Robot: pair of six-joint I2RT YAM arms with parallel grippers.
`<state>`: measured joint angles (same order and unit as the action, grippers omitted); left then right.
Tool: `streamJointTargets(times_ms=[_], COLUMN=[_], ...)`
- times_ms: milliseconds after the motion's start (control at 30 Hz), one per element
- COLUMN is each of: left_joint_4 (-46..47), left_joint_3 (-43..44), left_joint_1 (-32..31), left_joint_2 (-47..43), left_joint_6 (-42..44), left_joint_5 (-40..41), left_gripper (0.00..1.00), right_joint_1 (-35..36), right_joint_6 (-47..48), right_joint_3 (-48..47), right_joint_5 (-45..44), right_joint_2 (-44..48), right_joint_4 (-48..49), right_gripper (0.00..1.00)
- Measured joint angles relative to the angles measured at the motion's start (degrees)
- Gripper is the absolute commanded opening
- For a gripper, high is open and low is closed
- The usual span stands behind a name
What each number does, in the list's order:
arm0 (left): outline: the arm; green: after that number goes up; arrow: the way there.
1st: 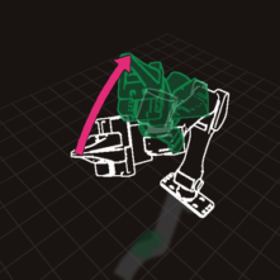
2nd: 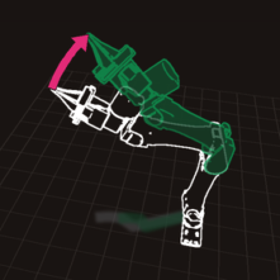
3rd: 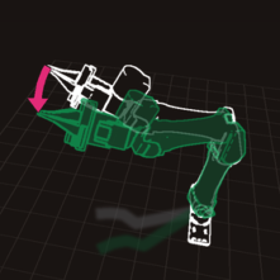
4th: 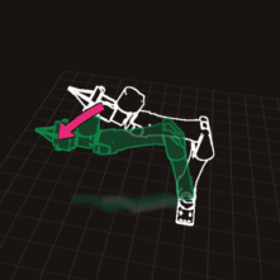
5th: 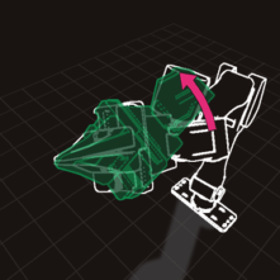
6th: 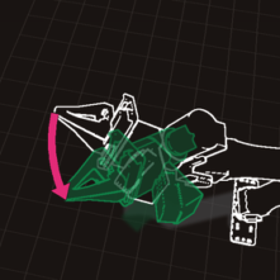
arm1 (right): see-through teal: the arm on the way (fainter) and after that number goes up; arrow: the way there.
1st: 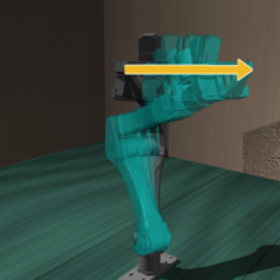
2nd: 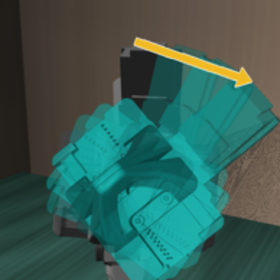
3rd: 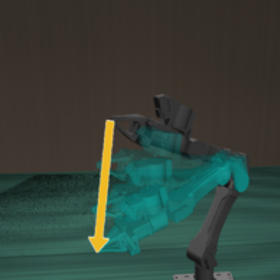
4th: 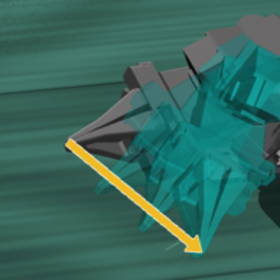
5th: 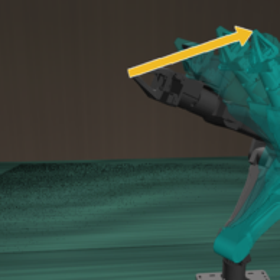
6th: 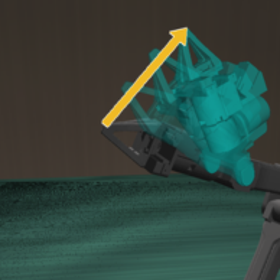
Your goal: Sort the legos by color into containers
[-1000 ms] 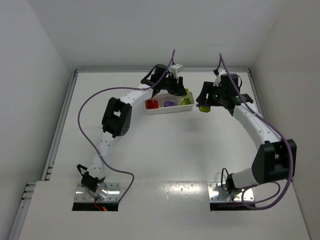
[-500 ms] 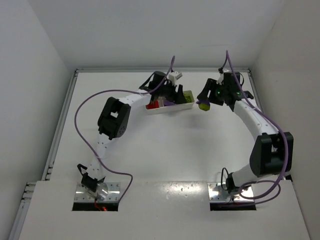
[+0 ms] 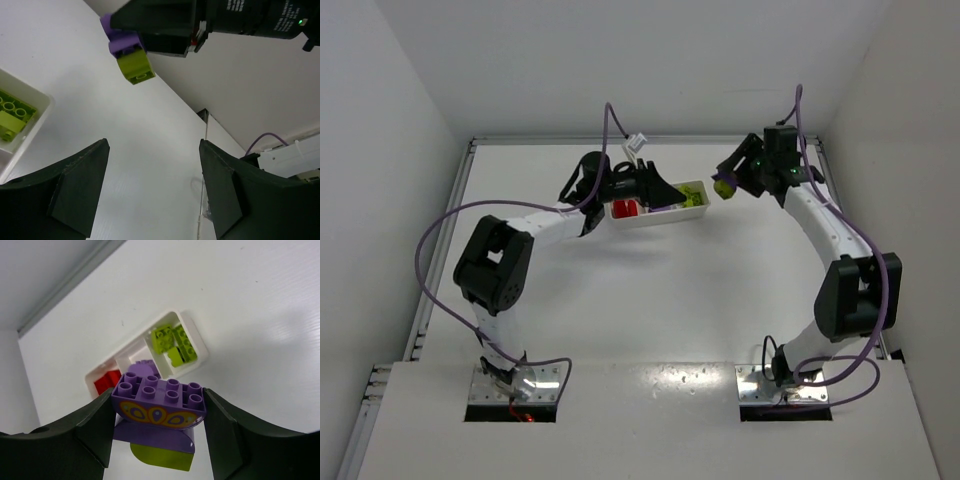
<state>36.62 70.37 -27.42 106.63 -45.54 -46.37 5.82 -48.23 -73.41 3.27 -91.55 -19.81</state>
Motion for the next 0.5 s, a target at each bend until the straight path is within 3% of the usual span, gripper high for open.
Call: streamJointTargets(times_ms=[267,500], left_joint_4=[-0.7,-2.38], left_joint_3=[-0.61,5.55], left_joint_1=[-3.61,-5.05], left_joint_2=[-0.35,1.4], left_joint_6=[-0.59,0.24], left_joint_5=[8.31,12.48], left_gripper=[0.8,0.82], right_joint_1=[3.19,5.25], right_joint_6=[-9.18,-11.21], right_joint_3=[-2.97,-2.47], right_joint_5=[-3.1,-1.46], right_joint_2=[-0.39,-0.39], right_joint_4=[-1.62,-2.08], right_gripper=[0.0,0.0])
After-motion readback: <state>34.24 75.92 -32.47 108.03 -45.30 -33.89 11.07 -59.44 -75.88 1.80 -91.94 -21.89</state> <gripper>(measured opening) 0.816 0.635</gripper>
